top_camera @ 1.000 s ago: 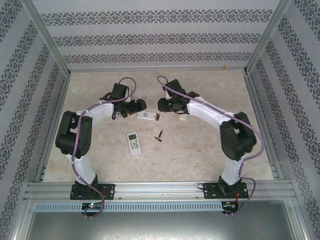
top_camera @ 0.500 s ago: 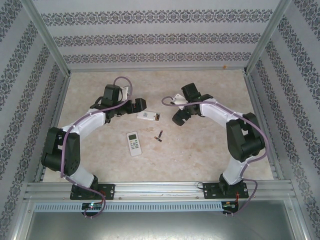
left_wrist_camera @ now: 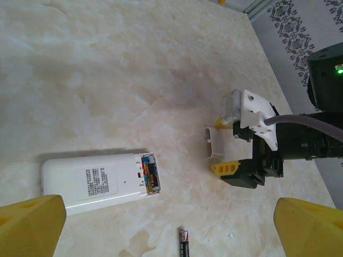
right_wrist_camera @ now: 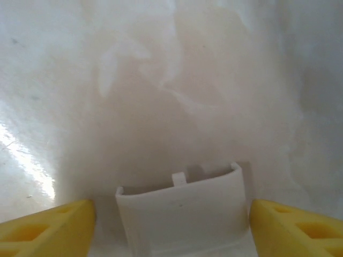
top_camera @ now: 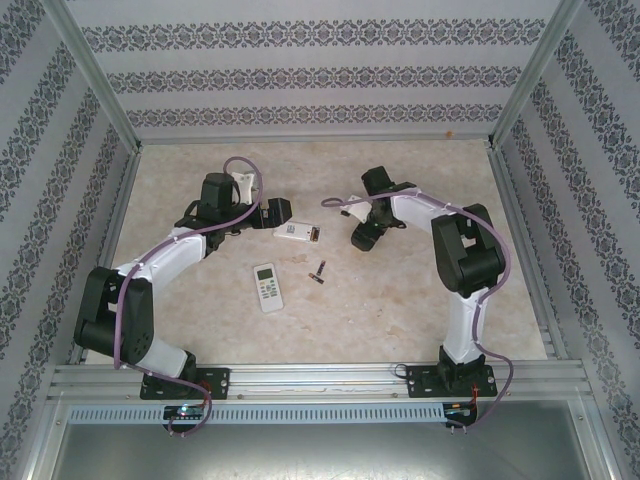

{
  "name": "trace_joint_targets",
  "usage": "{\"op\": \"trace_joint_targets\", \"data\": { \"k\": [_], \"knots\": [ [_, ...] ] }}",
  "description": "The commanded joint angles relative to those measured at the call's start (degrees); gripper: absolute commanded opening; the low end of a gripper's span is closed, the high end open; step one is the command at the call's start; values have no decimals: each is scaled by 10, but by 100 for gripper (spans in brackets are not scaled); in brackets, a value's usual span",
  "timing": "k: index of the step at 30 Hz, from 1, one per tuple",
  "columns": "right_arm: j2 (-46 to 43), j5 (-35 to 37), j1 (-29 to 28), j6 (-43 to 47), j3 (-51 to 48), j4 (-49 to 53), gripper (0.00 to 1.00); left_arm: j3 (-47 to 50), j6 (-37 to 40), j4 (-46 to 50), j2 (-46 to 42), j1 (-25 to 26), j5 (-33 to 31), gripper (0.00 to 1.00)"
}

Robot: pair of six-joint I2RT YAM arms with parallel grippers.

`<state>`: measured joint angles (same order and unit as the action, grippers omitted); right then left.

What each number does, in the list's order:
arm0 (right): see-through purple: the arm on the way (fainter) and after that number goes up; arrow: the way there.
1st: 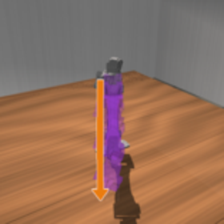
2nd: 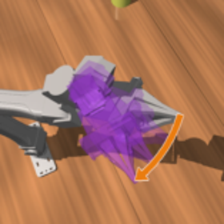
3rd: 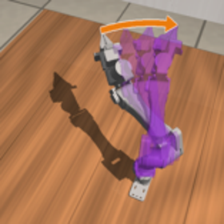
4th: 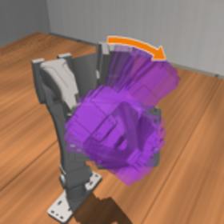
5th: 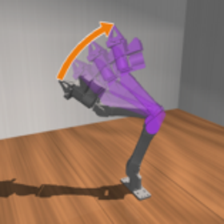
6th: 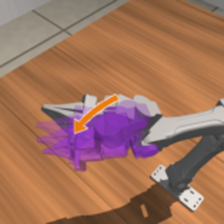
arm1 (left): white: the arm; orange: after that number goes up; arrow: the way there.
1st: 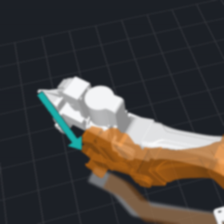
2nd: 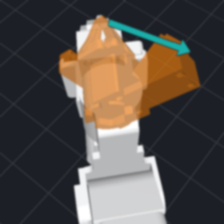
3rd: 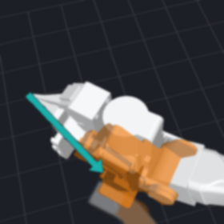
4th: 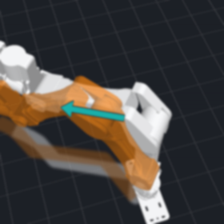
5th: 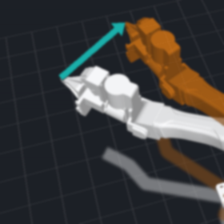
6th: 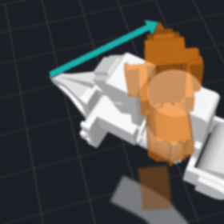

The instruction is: Load the batteries into the remote control

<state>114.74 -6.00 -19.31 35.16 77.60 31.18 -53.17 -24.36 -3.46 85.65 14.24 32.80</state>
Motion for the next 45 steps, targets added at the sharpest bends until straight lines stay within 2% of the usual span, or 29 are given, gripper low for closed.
{"op": "trace_joint_targets", "data": {
  "k": [1,8,13,19,22,29,36,45],
  "knots": [
    [17,8,7,11,17,12,65,8,9,-29,-13,4,2,100],
    [14,12,-4,31,36,48,56,5,7,-24,-12,4,-4,100],
    [-29,-21,-19,27,45,57,54,3,9,-17,-15,3,-12,100],
    [-50,-27,-92,22,46,27,55,15,-4,-24,-37,2,-40,100],
    [-33,-33,-126,20,64,16,55,27,-22,-29,-53,-3,-63,100],
    [27,-30,-149,15,124,8,55,66,-57,-39,-83,-30,-77,100],
    [78,-39,-152,19,175,22,55,79,-71,-54,-86,-47,-60,100],
    [110,-43,-152,22,191,31,56,79,-73,-59,-82,-54,-54,100]
  ]
}}
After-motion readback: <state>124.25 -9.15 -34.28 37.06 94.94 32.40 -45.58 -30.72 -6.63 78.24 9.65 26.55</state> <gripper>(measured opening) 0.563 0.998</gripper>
